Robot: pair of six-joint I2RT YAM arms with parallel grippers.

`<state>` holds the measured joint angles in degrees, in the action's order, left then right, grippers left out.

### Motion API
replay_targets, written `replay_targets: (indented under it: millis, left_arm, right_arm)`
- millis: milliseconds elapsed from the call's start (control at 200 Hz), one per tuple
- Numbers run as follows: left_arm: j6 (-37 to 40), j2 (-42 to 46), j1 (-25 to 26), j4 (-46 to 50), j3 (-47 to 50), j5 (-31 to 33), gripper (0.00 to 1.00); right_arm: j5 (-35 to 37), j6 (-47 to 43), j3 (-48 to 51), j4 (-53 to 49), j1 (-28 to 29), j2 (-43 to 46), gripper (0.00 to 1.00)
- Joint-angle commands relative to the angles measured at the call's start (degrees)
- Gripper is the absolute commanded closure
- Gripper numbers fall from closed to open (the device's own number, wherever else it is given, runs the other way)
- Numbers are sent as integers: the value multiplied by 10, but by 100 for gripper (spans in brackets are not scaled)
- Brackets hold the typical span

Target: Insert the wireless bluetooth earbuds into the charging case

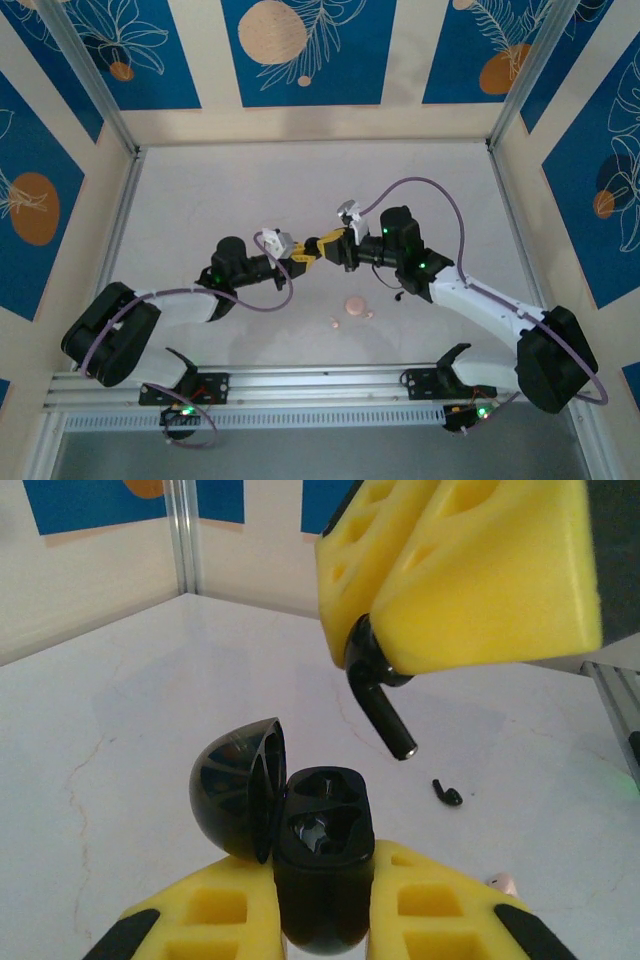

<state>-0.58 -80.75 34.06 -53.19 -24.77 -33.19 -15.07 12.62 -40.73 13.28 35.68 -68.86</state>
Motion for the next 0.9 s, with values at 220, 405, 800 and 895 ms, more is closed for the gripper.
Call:
replay_targets:
  millis: [220,405,800,895]
  left_arm:
    - [-14,14,8,-38,4,-23,83]
    - [-16,13,7,-45,4,-27,83]
    - [-31,21,7,-70,7,-23,83]
    - [-32,29,8,-70,8,-19,83]
  right_arm:
    - [-8,-12,-8,38,10,-21,83]
    - [3,-16,-8,43,11,-21,83]
    - [16,-34,-4,27,16,-25,83]
    - [24,-47,-2,13,21,-20,83]
